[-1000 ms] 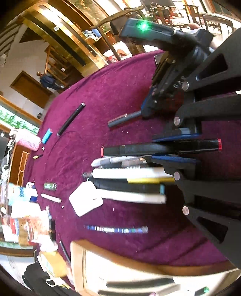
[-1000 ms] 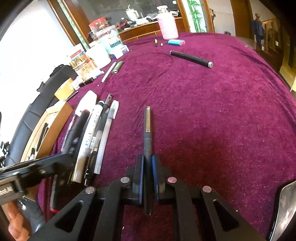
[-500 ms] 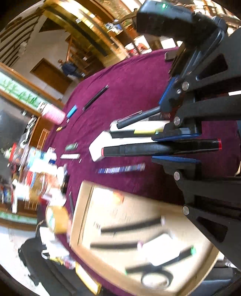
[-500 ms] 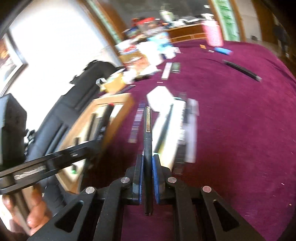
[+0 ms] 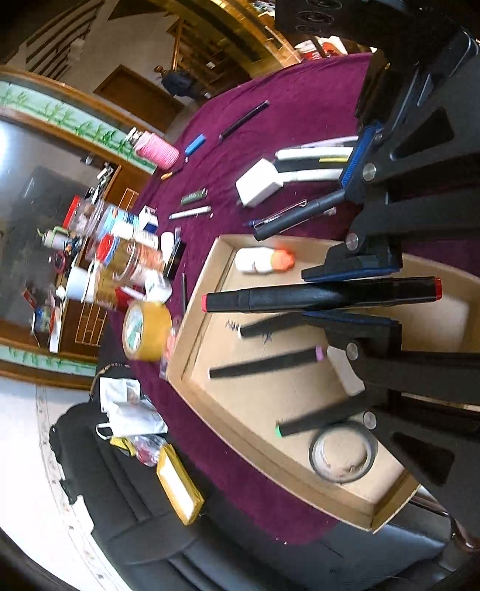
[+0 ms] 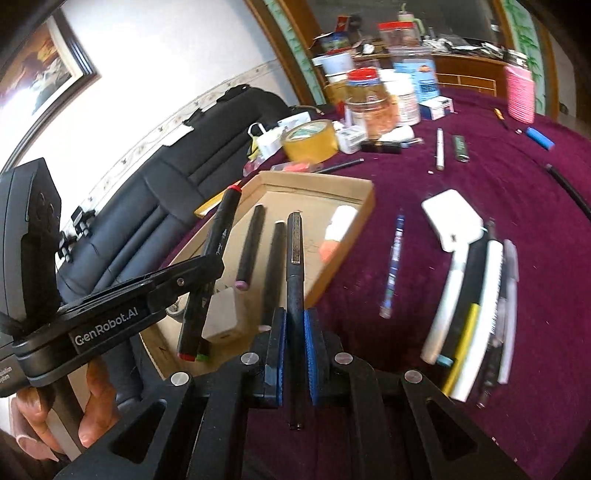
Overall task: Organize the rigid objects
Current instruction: 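Carry the pen and marker into the tray and open both tools, then move both tools back from the tray over the pile of pens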
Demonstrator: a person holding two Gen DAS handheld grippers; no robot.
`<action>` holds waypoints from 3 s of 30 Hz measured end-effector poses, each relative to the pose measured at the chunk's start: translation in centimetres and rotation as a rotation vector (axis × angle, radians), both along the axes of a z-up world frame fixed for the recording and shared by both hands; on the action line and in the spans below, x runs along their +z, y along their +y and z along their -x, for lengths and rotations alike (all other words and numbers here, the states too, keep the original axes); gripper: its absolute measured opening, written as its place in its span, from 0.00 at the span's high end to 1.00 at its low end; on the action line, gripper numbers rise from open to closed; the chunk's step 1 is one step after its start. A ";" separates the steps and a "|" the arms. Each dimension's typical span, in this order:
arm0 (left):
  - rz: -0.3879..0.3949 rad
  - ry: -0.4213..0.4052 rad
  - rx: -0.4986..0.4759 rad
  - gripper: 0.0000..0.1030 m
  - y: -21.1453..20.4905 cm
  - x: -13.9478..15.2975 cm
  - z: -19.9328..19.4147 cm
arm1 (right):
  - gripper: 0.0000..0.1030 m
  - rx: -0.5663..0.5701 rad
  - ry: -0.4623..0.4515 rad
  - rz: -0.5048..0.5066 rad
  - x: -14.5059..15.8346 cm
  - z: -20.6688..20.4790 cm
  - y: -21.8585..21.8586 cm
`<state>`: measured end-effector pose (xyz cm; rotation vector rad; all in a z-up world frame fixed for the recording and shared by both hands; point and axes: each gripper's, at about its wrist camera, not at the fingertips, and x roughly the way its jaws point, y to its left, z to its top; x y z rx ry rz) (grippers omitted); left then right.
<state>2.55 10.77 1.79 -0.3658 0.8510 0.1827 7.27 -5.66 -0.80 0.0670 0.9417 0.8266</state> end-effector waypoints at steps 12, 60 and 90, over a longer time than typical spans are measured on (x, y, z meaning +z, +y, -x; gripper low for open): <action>0.056 0.037 0.054 0.85 5.0 -1.8 -0.6 | 0.90 0.003 0.028 0.055 -1.0 -1.8 3.8; 0.186 0.193 0.148 0.85 11.6 -7.3 -7.4 | 0.89 0.021 0.025 0.282 -5.2 -7.6 12.1; 0.108 0.028 -0.158 0.38 -8.3 -0.4 -2.3 | 0.58 -0.092 0.039 -0.079 -1.9 0.2 -8.3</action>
